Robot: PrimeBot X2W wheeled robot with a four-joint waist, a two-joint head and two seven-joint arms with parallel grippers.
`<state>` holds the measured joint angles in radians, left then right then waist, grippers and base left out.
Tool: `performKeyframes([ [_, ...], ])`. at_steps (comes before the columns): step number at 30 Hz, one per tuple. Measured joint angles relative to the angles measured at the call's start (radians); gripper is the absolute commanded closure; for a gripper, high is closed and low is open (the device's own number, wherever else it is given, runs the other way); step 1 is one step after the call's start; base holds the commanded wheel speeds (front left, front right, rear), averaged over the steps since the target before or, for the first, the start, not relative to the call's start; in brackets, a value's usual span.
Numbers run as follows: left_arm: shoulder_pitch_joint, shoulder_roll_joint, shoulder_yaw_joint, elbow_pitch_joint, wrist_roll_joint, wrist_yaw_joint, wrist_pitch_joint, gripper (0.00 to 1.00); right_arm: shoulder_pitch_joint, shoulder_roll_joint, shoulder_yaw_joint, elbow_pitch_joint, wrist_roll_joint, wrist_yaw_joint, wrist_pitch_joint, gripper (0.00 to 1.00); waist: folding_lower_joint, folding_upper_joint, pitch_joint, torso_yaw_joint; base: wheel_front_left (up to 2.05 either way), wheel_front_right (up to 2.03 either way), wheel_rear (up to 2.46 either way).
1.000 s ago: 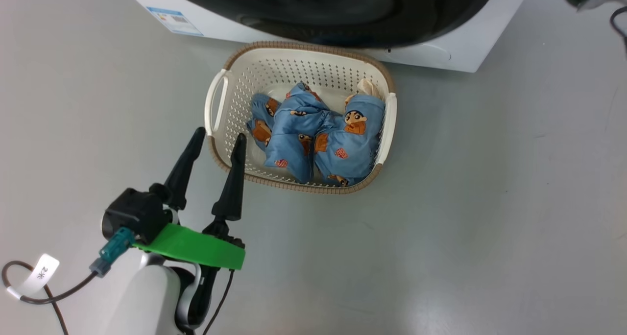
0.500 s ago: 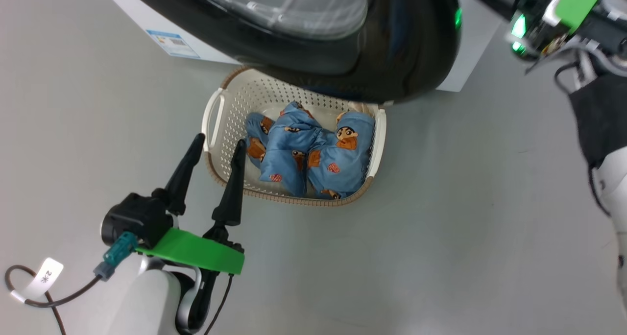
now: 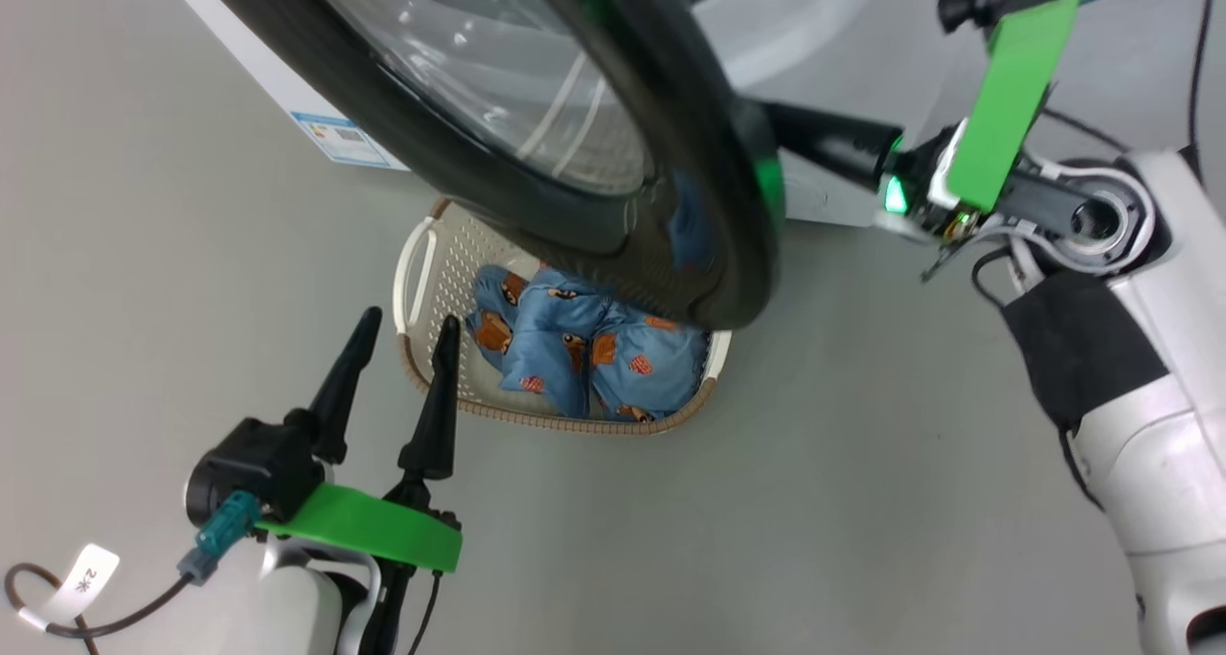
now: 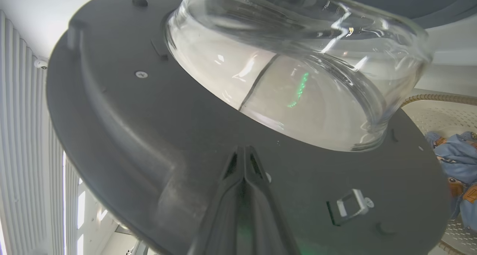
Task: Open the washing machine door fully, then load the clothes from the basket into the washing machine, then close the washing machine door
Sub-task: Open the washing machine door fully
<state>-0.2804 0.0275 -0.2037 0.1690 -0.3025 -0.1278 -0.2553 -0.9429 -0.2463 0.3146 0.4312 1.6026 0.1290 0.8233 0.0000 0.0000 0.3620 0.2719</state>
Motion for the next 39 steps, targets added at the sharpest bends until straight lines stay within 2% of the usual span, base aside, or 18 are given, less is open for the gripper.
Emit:
performKeyframes([
  [11,0.037,0.000,0.001,-0.001,0.006,0.000,0.000,0.00,0.105,0.044,0.037,-0.076,0.000,0.000,0.047,1.00,0.0000,0.0000,-0.052,0.027,0.00,0.00,0.00],
  [26,0.061,0.001,0.002,0.000,0.009,0.000,0.000,0.00,0.170,0.105,0.096,-0.103,0.000,0.000,0.074,1.00,0.0000,0.0000,-0.096,0.068,0.00,0.00,0.00],
  [39,0.082,0.002,0.021,0.011,0.017,0.000,0.000,0.00,0.223,0.122,0.098,-0.106,-0.028,0.000,0.044,1.00,0.0000,0.0000,-0.126,0.068,0.00,0.00,0.00],
])
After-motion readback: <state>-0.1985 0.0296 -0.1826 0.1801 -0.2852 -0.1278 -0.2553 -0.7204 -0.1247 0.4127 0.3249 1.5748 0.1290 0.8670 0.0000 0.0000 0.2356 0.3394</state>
